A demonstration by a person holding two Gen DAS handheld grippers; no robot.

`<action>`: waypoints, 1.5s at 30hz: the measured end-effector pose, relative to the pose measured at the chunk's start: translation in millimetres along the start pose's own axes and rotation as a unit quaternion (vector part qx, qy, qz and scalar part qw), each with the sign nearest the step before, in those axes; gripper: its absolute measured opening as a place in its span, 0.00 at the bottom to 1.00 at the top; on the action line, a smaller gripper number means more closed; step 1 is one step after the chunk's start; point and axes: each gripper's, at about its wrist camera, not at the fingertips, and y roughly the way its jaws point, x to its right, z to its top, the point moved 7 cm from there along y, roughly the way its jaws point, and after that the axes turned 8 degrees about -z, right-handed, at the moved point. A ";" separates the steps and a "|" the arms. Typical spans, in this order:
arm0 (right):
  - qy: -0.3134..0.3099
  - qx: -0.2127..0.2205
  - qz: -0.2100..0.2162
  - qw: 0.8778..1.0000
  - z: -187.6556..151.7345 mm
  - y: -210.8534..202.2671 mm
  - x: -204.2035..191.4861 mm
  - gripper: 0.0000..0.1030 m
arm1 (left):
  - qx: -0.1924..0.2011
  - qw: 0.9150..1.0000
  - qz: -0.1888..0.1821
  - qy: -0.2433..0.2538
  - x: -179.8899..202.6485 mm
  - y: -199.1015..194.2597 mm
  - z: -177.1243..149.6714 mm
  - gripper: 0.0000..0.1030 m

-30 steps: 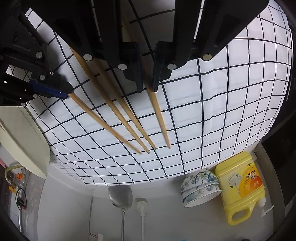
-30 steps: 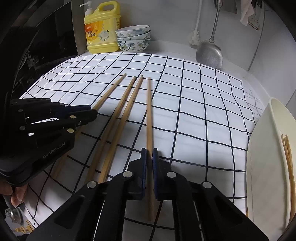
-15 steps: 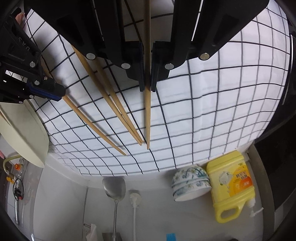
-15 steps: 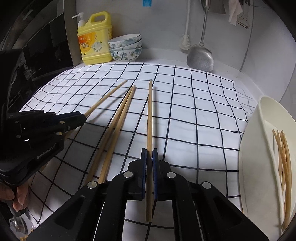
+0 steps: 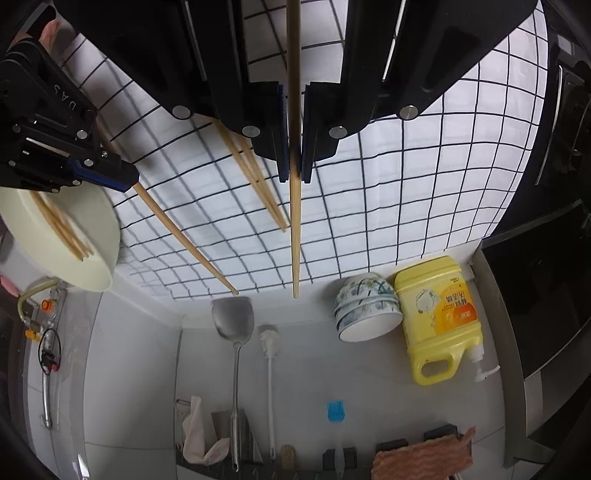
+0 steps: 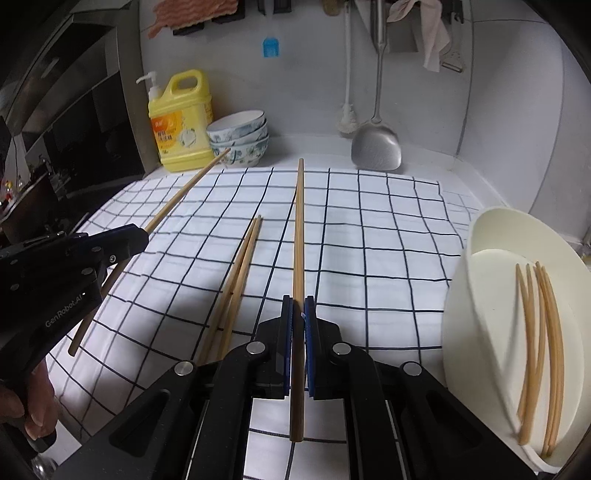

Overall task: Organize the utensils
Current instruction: 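Lift the held chopsticks with both tools and carry them over the basin, then open both tools to drop the chopsticks into the cream basin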

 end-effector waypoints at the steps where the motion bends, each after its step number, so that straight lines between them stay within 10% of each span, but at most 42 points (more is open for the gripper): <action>1: 0.005 0.005 -0.003 1.000 3.0 -6.0 4.1 0.06 | 0.003 1.000 -0.005 -0.001 3.6 -3.0 4.3 0.07; 23: 0.179 0.020 -0.109 0.978 3.9 -78.2 205.3 0.06 | -0.061 0.982 -0.178 0.014 195.7 31.0 63.1 0.07; 42: 0.235 -0.048 -0.109 0.965 -33.1 -61.3 254.0 0.06 | -0.169 0.963 -0.206 0.039 283.4 90.2 39.5 0.08; 45: 0.243 -0.044 -0.118 0.962 -32.3 -65.7 258.5 0.27 | -0.174 0.963 -0.203 0.030 277.3 88.0 42.1 0.14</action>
